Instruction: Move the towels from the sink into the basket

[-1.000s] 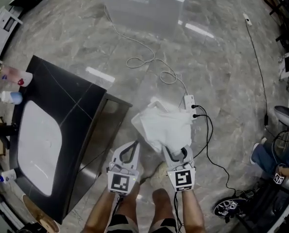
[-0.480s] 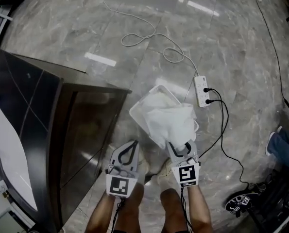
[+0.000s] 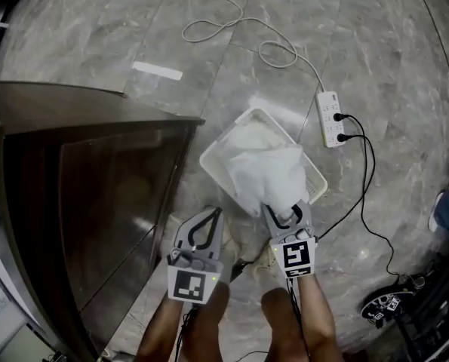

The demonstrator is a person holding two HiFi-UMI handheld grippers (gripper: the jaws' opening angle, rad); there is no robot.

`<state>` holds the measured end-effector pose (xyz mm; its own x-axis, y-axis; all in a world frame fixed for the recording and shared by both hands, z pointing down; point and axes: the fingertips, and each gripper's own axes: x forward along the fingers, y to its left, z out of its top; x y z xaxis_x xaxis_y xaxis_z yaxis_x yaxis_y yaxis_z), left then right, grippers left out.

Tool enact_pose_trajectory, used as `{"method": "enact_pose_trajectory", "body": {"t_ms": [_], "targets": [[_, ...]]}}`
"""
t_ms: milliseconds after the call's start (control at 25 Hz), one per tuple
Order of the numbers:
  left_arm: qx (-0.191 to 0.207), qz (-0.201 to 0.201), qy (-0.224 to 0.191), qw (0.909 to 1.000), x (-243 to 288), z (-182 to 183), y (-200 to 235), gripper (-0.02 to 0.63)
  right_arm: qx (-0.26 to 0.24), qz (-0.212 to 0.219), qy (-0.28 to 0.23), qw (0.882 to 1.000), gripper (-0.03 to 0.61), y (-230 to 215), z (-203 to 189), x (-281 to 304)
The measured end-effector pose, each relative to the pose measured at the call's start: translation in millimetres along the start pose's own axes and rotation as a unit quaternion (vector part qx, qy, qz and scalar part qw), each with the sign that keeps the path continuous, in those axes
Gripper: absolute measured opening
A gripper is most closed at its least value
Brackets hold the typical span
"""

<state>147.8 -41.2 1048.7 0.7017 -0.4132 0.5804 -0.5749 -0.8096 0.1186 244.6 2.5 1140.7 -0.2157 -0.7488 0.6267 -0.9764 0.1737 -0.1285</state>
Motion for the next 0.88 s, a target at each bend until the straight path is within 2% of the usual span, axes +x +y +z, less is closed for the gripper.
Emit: {"method": "enact_pose_trajectory", "body": {"t_ms": [160,280,400,680,880], "targets": [[0.004,-0.002,0.006,1.0000,8,-2,-2,0.009,0.017,0.011,0.014,1.000,0.225,-1,-9,9],[0.003,-0.002,0.008,1.0000,9,-3,-2,0.009,0.045,-0.005,0.040,0.998,0.334,-8,-22,14],[0.003,-0.003,0.008,1.0000,8,0,-5,0.009,0.053,-0.021,0.044,0.997,0.391,-15,-24,10],[-0.003,-0.007,0.013,0.9999,2,9,-14,0.009,0.041,-0.021,0.043,0.998,0.394,-17,-11,0],[0.011,-0.008,-0.002,0.9999,-7,43,-16,0.009,0.038,-0.003,0.031,0.999,0.393,-15,26,-20]]}}
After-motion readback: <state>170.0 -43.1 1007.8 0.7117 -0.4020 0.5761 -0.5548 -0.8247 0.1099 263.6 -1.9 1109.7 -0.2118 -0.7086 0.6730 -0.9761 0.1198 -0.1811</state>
